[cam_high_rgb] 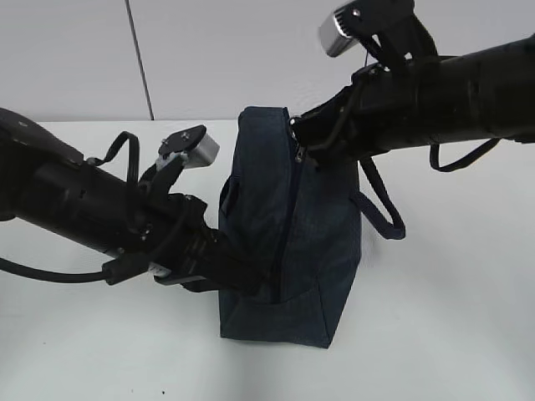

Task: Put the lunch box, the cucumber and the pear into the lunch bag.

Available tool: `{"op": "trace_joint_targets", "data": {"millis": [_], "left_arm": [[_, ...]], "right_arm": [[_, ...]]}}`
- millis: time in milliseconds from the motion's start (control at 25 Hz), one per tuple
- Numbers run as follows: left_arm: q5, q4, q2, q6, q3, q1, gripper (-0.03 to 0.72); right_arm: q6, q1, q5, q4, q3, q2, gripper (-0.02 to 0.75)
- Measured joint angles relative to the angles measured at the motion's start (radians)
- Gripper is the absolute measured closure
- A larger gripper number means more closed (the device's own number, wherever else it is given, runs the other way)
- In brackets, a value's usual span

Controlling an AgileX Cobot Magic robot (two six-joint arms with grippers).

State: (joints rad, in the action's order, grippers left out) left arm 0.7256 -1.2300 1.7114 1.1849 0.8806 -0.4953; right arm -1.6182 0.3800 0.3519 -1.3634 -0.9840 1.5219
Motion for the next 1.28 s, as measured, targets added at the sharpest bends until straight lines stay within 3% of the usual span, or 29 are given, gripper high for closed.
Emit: {"op": "trace_joint_targets", "data": {"millis": [960,1280], "left_arm": [[0.019,0.052,0.0,-0.048,0.002,0.002,0.706],[0.023,0.054,0.0,-0.048,0.002,0.002,0.706]], "right_arm": [[-0.006,-0.071,0.016,-0.002,-0.311,0.256,0.732],[-0.006,-0.103,0.1,-0.092,-0.366,0.335,0.732]]}}
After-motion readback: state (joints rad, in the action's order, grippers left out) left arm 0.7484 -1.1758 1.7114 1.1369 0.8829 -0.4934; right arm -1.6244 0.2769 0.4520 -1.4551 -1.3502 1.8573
